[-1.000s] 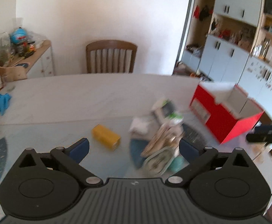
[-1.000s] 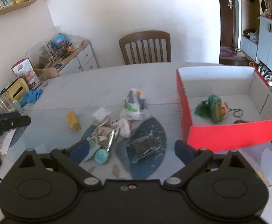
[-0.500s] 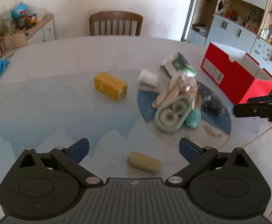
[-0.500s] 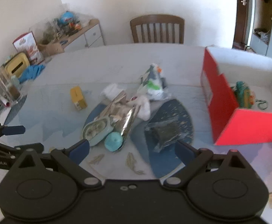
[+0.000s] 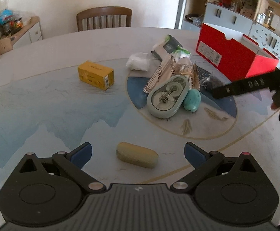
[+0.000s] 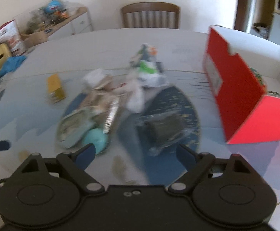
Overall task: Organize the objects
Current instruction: 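Return both tools to the table clutter, then grasp the beige soap bar with the left tool while the right tool grasps the bagged dark item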
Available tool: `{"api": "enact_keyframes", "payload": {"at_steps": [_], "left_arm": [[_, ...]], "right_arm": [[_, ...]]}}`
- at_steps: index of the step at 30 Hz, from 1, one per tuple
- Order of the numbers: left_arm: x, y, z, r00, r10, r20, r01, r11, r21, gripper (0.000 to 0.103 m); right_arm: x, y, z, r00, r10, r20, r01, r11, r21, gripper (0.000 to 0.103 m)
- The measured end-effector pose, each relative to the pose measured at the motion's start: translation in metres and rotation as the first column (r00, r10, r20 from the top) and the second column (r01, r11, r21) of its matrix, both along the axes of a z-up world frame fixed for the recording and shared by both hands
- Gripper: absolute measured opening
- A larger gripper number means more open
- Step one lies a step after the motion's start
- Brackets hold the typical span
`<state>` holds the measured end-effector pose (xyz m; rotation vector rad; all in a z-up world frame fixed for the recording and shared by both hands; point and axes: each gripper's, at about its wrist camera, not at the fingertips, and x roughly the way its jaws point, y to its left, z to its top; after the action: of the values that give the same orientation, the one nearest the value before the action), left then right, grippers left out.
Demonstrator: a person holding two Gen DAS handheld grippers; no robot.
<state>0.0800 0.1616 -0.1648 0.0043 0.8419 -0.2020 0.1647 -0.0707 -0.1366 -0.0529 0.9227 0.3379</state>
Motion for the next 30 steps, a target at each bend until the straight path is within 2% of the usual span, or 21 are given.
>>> {"api": "enact_keyframes", "payload": {"at_steps": [5, 7, 16, 18, 22, 27, 30], "left_arm": [[-0.001, -0.004, -0.005, 0.999, -0.036, 0.003, 0.036, 0.999, 0.018, 0.101], [0.001, -0.005, -0.006, 0.999, -0.042, -0.006, 0.042, 0.999, 0.019, 0.096], [0.008, -0.004, -0.011, 0.999, -0.025, -0.031, 0.026, 0.999, 0.024, 0.063], [0.008, -0.005, -0.012, 0.999, -0.025, -0.03, 0.026, 0.999, 0.032, 0.056], [0.008, -0.006, -0.012, 0.999, -0.019, -0.027, 0.021, 0.999, 0.048, 0.051], [0.009, -0.005, -0.011, 0.999, -0.011, -0.034, 0.013, 0.999, 0.046, 0.051], [0.01, -0.007, -0.011, 0.999, -0.006, -0.036, 0.008, 0.998, 0.055, 0.051]], "right_arm": [[0.019, -0.008, -0.009, 0.999, -0.034, -0.002, 0.034, 0.999, -0.027, 0.088], [0.024, -0.008, -0.013, 0.999, -0.033, -0.006, 0.033, 0.999, -0.037, 0.086], [0.042, -0.004, -0.023, 1.0, -0.02, -0.023, 0.019, 0.999, -0.05, 0.079], [0.045, -0.004, -0.025, 0.999, -0.021, -0.028, 0.019, 0.998, -0.055, 0.073], [0.045, -0.005, -0.026, 1.0, -0.02, -0.021, 0.019, 0.998, -0.063, 0.07], [0.046, -0.008, -0.024, 1.0, -0.026, -0.013, 0.025, 0.998, -0.063, 0.051], [0.046, -0.012, -0.024, 1.0, -0.026, -0.013, 0.026, 0.998, -0.056, 0.044]]}}
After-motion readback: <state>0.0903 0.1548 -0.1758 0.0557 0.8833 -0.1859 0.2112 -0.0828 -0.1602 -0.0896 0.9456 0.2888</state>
